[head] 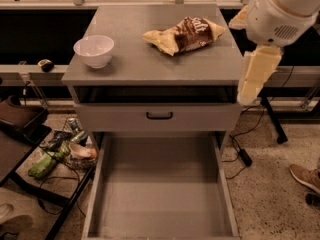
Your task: Place brown chip bag into middle drawer
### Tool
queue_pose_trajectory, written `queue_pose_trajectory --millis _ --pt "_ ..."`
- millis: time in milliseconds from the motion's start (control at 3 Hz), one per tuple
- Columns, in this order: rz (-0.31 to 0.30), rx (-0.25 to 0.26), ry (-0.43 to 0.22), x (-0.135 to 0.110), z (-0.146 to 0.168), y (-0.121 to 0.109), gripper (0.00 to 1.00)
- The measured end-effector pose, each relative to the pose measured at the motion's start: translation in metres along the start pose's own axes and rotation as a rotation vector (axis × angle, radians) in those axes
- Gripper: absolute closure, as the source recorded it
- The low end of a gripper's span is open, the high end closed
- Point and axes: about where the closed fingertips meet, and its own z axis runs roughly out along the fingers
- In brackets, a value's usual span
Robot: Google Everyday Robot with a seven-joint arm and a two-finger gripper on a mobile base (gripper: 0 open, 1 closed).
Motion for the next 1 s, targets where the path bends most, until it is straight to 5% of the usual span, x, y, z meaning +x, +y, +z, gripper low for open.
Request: queue_pose_trajectory --millis 333,1000 --pt "-0.199 0.076 -0.016 -0.043 0.018 -0.059 0.0" --pt "-0.397 0.165 0.032 -0.133 0.067 -0.163 0.0"
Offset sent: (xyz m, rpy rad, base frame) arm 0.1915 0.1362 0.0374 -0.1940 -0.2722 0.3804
